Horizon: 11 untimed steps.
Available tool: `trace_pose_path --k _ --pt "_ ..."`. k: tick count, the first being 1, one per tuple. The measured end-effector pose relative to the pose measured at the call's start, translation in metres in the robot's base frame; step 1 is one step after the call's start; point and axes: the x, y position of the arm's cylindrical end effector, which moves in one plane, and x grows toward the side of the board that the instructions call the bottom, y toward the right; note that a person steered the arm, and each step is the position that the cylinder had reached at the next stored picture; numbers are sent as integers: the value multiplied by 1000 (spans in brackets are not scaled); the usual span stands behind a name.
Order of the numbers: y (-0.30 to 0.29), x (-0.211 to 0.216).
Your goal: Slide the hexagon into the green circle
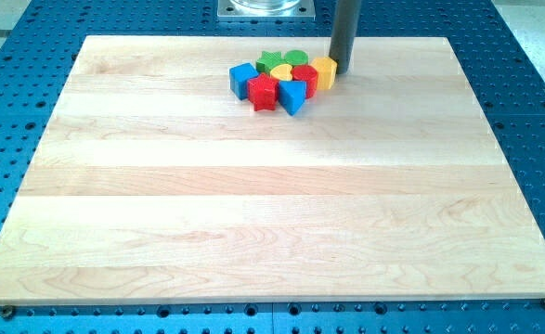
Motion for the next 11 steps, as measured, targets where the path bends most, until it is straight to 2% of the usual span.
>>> trace_pose_path --k 1,2,3,5,6,7,8,10,11 --pt "0 26" --pt "21 32" --pt "42 74" --pt "8 60" --pt "9 55" --pt "-9 56" --pt "-26 78" --pt "-28 48" --pt "-15 70"
